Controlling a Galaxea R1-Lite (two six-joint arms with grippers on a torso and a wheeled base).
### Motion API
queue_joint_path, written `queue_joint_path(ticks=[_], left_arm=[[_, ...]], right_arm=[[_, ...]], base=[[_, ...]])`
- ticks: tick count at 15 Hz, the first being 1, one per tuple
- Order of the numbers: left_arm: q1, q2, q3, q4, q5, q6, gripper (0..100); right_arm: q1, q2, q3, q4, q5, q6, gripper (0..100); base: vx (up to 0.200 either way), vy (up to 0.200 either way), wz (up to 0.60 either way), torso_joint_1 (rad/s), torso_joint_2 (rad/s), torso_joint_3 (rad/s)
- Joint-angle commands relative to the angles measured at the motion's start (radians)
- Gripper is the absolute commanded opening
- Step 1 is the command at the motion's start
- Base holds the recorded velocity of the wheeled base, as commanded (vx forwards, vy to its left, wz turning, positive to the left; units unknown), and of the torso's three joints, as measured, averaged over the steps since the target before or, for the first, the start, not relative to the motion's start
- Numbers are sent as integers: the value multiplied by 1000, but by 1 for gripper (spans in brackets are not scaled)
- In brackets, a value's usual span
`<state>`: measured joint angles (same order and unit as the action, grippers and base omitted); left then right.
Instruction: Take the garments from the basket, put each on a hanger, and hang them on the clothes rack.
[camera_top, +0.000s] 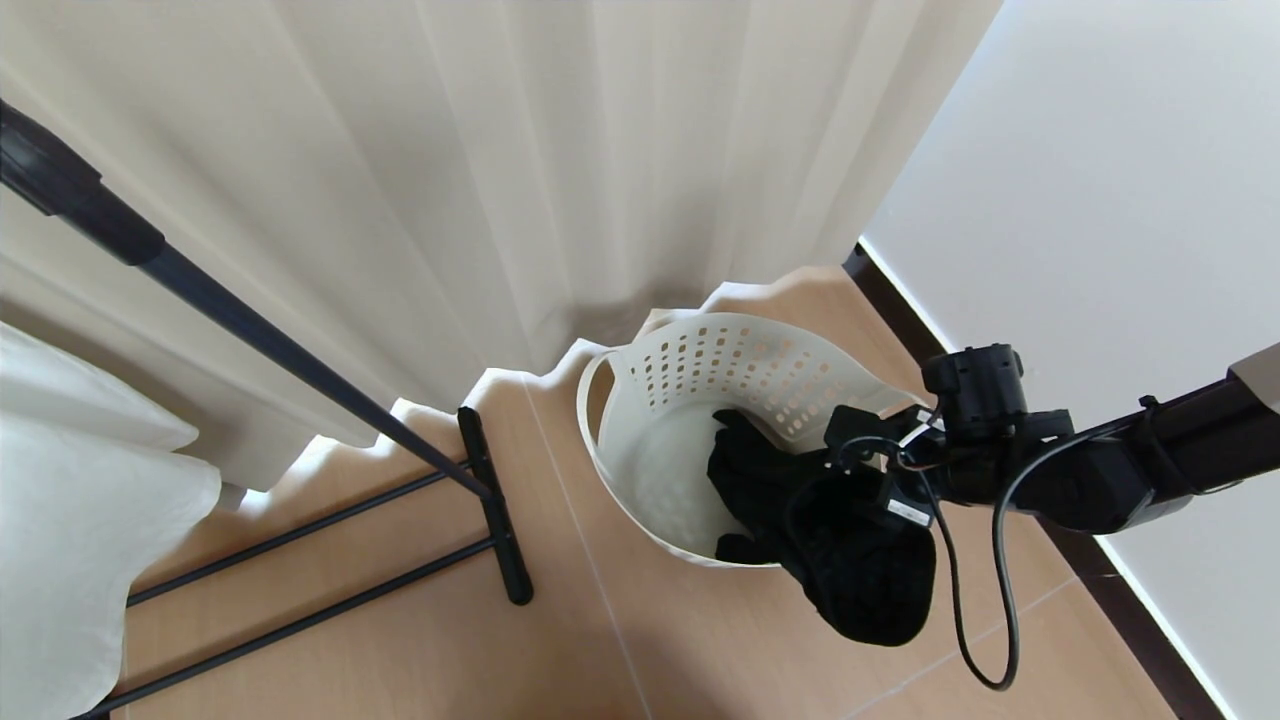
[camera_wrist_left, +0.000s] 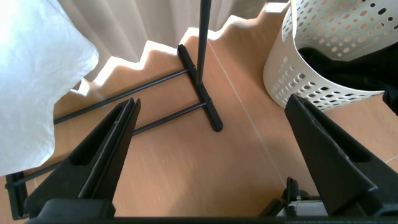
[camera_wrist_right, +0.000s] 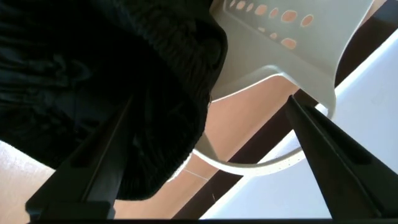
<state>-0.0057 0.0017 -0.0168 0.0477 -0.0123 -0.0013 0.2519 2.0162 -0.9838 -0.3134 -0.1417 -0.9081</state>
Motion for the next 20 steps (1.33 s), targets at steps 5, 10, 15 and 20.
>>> queue_joint_path(ticks=[5,10,15,20], left_arm=[[0,0,0,0,0,0,100],[0,0,0,0,0,1,100],[0,0,0,0,0,1,100],[0,0,0,0,0,1,100]], right_arm=[[-11,32,-21,-3,2,2,0],[-17,32,-24,-3,8,52,0],[89,-160,62,5,2,411,0],[210,-648,326,5,2,551,0]], base=[[0,0,0,0,0,0],[0,0,0,0,0,0],[0,0,0,0,0,0],[0,0,0,0,0,0]])
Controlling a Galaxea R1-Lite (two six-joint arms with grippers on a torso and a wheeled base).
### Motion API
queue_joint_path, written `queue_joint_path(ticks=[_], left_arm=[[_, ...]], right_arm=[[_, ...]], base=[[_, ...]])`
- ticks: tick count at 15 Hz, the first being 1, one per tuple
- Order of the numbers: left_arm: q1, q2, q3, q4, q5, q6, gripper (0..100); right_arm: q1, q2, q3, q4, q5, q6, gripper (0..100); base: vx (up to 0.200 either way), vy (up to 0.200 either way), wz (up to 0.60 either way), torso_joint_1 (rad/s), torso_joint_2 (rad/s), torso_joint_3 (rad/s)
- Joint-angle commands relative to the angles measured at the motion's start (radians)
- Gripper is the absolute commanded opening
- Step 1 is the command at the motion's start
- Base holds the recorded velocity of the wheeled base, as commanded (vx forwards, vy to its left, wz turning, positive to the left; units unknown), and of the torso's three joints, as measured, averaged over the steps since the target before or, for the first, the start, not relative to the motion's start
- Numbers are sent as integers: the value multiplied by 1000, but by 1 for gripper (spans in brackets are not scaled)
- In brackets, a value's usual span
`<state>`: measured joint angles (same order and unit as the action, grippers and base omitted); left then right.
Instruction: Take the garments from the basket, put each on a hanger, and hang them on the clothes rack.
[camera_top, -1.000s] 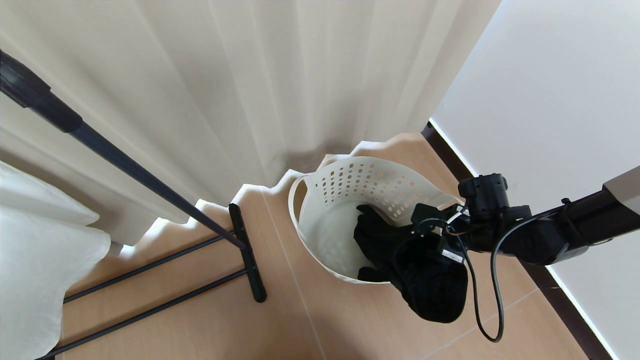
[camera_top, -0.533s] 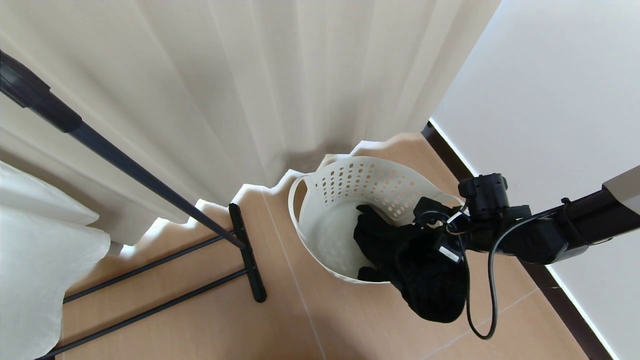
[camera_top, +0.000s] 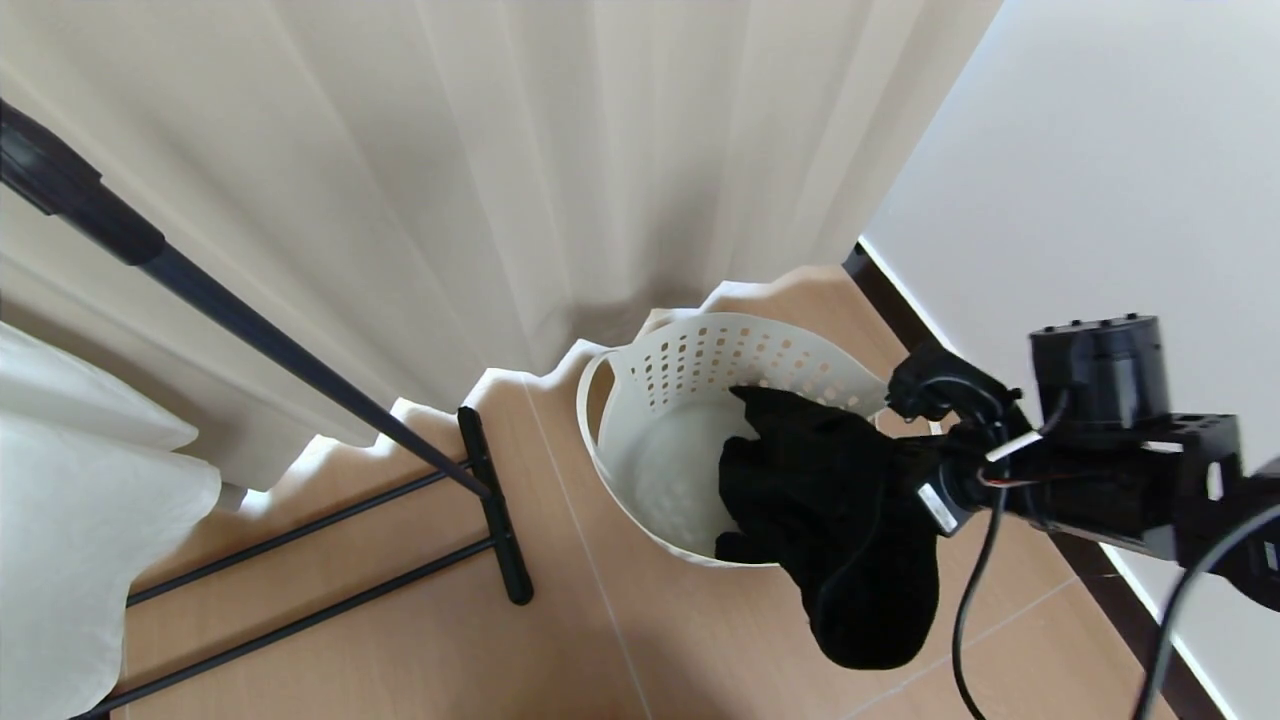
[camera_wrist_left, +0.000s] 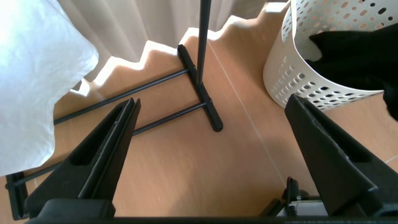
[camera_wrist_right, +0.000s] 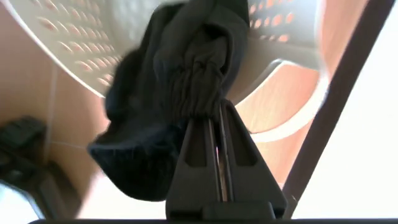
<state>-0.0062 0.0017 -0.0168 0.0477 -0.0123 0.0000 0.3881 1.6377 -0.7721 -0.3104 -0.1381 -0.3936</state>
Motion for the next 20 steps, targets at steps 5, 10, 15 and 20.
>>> queue_joint_path(ticks=[5,10,15,20], left_arm=[[0,0,0,0,0,0,100],[2,0,0,0,-1,-2,100],[2,0,0,0,-1,0,100],[0,0,0,0,-1,-2,100]], right_arm=[[238,-539,192,21,-2,76,0],[233,-530,194,10,2,78,0],[229,-507,192,8,0,96,0],[209,-507,191,8,3,101,0]], base=[[0,0,0,1,1,73],[0,0,0,0,2,191],[0,0,0,1,1,203],[0,0,0,1,2,200]])
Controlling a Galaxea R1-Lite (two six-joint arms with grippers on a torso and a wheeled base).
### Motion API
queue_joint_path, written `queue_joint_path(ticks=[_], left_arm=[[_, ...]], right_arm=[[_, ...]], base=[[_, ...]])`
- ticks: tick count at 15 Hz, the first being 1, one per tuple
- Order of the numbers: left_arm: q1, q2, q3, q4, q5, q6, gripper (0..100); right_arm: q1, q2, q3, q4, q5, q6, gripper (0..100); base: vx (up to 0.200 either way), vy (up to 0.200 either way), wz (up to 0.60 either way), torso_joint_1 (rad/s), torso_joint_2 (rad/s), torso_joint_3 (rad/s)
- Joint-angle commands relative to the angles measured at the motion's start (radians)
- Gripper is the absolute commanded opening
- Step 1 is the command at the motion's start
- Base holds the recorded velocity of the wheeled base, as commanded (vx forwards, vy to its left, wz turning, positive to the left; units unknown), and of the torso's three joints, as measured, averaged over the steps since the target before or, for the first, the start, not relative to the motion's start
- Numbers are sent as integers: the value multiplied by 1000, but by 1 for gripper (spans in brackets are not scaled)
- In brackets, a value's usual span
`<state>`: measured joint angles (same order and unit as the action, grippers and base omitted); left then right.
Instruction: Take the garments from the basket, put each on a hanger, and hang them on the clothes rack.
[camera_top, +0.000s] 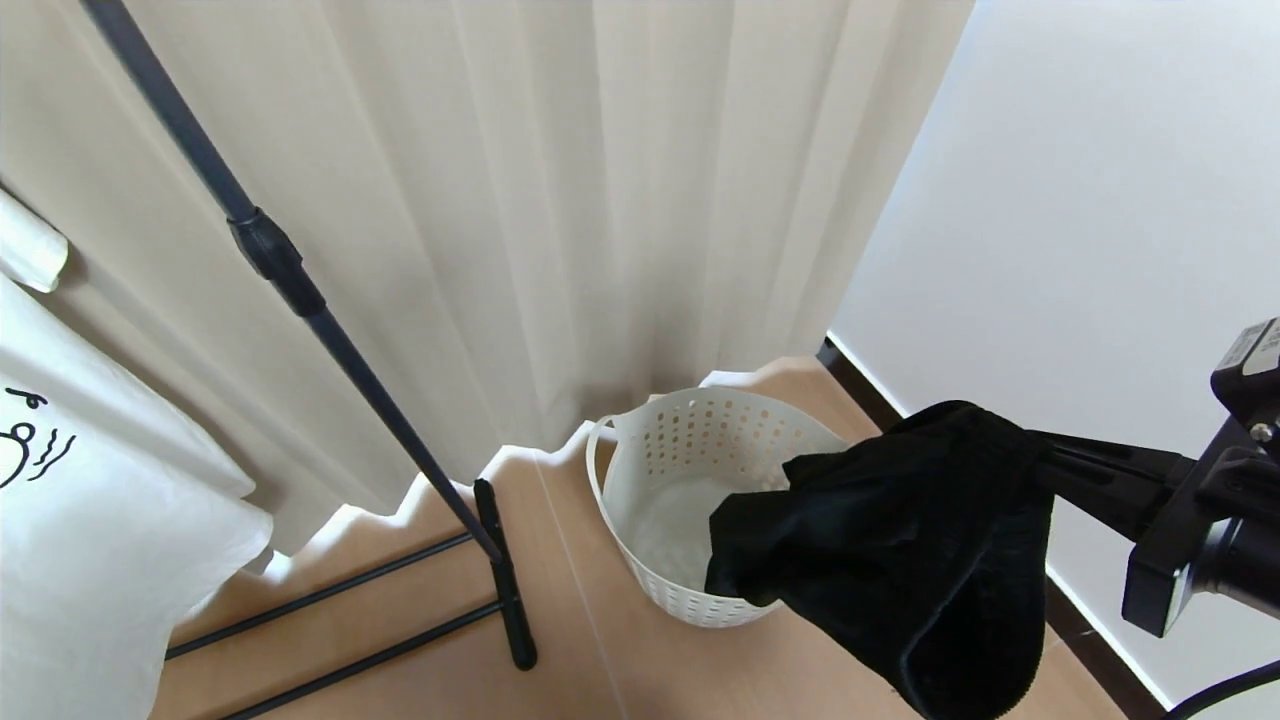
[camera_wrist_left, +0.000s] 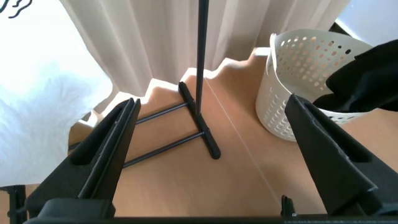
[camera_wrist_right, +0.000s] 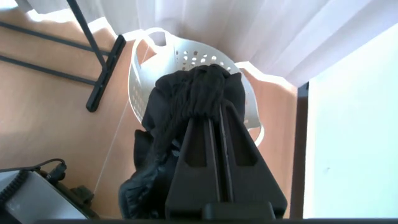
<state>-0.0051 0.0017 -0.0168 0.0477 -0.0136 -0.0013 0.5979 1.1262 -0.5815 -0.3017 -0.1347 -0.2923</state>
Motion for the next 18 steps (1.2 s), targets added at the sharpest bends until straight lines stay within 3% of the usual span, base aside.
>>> queue_joint_path(ticks=[1,10,14,18], left_arm=[[-1,0,-2,0,0,0,100],[1,0,0,0,0,0,100],[1,0,0,0,0,0,100],[1,0,0,0,0,0,100]], right_arm=[[-1,6,-1,0,0,-1,0],[-1,46,3,-7,1,12,0],[-1,44,5,-7,1,12,0],[-1,44,5,-7,1,12,0]], base=[[0,0,0,7,2,203],[0,0,0,9,-16,189],[0,0,0,91,-382,-78],[0,0,0,140,-478,-280]])
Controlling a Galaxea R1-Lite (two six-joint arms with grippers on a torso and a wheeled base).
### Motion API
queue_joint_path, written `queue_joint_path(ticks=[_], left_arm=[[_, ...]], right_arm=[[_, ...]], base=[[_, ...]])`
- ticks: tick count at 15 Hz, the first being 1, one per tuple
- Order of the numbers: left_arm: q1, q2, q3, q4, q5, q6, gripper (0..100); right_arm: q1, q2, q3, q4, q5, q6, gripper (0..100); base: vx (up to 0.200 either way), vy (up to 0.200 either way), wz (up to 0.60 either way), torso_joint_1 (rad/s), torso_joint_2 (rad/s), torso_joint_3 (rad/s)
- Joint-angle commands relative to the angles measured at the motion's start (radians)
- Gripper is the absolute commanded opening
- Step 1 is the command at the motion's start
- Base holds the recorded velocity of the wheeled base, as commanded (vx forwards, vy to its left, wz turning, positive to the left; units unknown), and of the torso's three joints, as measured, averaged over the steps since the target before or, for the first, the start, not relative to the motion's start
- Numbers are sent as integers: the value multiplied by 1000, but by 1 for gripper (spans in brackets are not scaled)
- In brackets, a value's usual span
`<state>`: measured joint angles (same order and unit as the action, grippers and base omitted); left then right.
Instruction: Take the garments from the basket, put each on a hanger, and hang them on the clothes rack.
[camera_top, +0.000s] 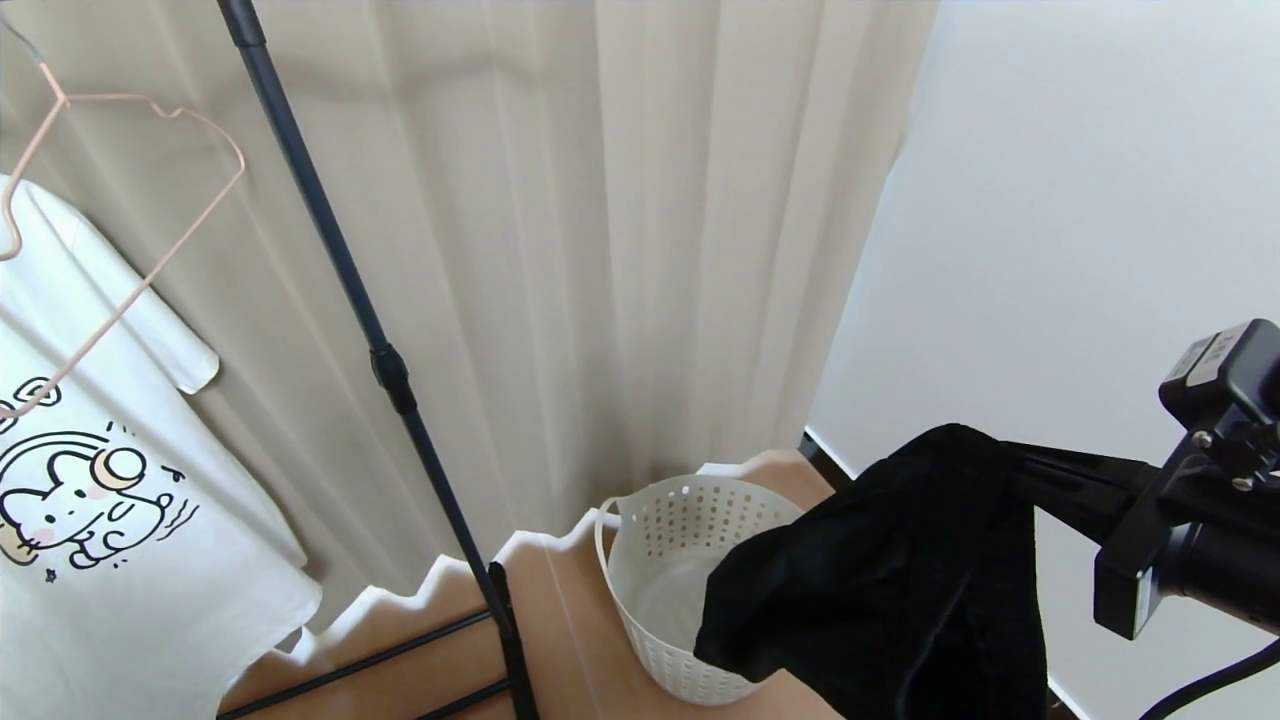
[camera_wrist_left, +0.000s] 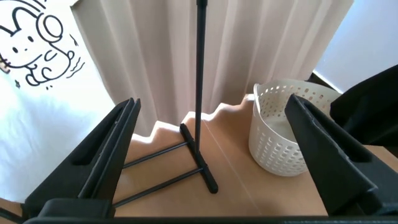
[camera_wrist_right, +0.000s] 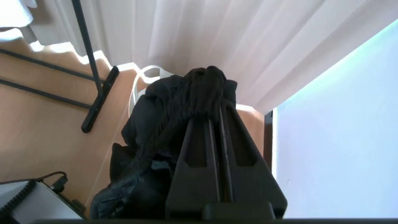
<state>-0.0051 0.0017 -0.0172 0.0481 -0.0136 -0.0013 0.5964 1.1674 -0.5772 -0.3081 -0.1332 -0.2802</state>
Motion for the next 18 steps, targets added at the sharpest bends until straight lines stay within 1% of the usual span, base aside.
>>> queue_joint_path(ticks=[1,5,11,15,18], left_arm=[[1,1,0,-1,0,0,100],[1,0,0,-1,0,0,100],[1,0,-1,-1,0,0,100],[-1,0,0,-1,0,0,100],[-1,0,0,-1,0,0,100]], right_arm=[[0,3,0,0,0,-1,0],[0,0,0,0,0,-1,0],[0,0,2,0,0,-1,0],[0,0,2,0,0,-1,0],[0,-2,4,0,0,-1,0]], base=[[0,0,0,163,-491,-320],[0,0,0,182,-511,-328],[0,0,0,211,-544,-173],[0,0,0,254,-593,-298],[0,0,0,207,-465,-266]])
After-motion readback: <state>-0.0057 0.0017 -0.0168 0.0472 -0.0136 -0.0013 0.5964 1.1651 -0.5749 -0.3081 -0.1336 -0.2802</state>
